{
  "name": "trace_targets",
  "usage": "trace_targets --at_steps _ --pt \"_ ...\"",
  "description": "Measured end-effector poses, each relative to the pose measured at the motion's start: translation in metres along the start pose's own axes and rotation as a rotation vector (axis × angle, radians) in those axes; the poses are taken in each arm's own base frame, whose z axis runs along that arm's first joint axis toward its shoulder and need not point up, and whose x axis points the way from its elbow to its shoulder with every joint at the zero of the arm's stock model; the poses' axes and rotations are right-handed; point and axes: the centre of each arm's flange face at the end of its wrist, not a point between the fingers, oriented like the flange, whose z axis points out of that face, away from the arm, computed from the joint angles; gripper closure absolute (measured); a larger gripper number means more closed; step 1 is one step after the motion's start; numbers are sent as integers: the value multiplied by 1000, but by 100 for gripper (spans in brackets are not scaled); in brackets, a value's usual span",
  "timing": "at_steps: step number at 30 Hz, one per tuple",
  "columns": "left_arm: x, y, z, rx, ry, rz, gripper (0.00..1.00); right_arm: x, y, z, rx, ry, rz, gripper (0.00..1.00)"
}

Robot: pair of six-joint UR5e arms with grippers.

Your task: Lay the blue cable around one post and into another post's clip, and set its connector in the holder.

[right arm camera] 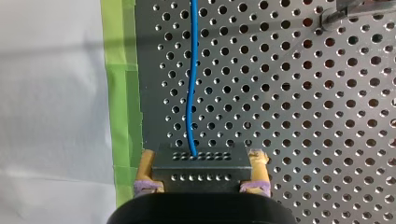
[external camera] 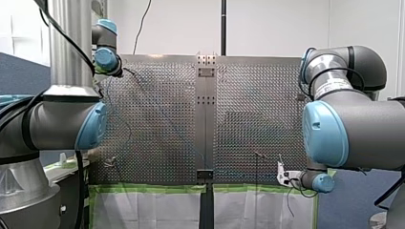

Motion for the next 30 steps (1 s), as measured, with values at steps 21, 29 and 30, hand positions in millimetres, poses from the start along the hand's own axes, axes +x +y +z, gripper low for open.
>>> trace_targets --at_steps 21,29,30 --pt "-21 -30 -70 111 39 23 0 0 -2 0 5 -2 13 100" --pt "-41 -44 -70 106 32 85 0 0 -4 1 11 0 25 100" --pt "-41 -44 -68 99 35 92 0 0 -4 1 12 0 26 100"
